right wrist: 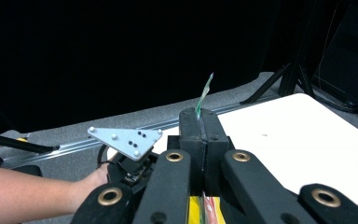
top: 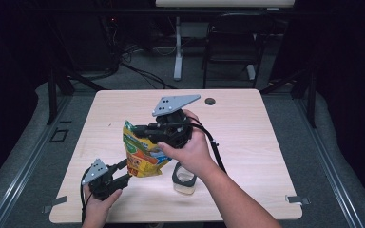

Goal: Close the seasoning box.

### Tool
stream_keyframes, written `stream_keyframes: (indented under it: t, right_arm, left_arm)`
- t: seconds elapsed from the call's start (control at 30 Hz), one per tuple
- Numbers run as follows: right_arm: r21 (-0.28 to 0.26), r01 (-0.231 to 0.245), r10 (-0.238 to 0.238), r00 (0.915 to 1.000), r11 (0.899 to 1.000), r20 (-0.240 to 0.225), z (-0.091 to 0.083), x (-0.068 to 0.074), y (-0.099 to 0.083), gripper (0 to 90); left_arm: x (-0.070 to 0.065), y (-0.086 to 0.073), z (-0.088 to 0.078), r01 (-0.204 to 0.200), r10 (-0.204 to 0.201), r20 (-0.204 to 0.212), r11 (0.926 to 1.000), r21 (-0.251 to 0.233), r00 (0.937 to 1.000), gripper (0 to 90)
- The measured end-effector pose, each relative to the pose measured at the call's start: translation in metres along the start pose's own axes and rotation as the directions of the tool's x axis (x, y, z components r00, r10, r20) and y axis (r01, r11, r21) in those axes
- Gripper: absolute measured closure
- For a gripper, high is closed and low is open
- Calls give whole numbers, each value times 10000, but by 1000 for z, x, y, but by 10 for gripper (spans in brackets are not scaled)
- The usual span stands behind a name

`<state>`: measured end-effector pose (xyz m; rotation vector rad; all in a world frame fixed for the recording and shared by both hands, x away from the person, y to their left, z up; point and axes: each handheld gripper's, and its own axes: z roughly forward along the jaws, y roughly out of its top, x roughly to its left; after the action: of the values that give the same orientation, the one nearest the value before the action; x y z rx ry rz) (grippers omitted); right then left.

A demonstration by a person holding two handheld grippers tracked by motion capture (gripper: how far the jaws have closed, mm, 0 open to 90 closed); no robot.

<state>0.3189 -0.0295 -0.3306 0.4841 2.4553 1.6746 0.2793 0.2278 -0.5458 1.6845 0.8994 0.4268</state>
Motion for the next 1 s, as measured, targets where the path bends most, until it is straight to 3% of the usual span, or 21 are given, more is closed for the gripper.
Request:
stream_keyframes:
  t: [0.03, 0.47, 0.87, 0.9, 1.0]
  right_arm:
    - [23, -1, 0, 10000, 10000, 17, 0, 0, 0, 900]
    - [-197, -359, 355, 9992, 9992, -173, -2, -7, -6, 900]
    - [-445, -587, 572, 9978, 9973, -343, -7, -13, -13, 900]
    - [-516, -652, 632, 9972, 9965, -406, -7, -14, -15, 900]
    - [-674, -916, 875, 9943, 9935, -613, -8, -17, -19, 900]
  left_arm:
    - [0, 1, -1, -136, 136, -25, 9999, 10, 9999, 512]
    - [3, 2, -7, 209, -209, -7, 9991, -361, 9998, 547]
    - [5, 3, -7, 555, -539, 606, 9981, -250, 9967, 606]
    - [5, 2, -7, 613, -598, 509, 9977, -295, 9969, 615]
    - [7, 2, -9, 778, -756, 792, 9966, -252, 9940, 646]
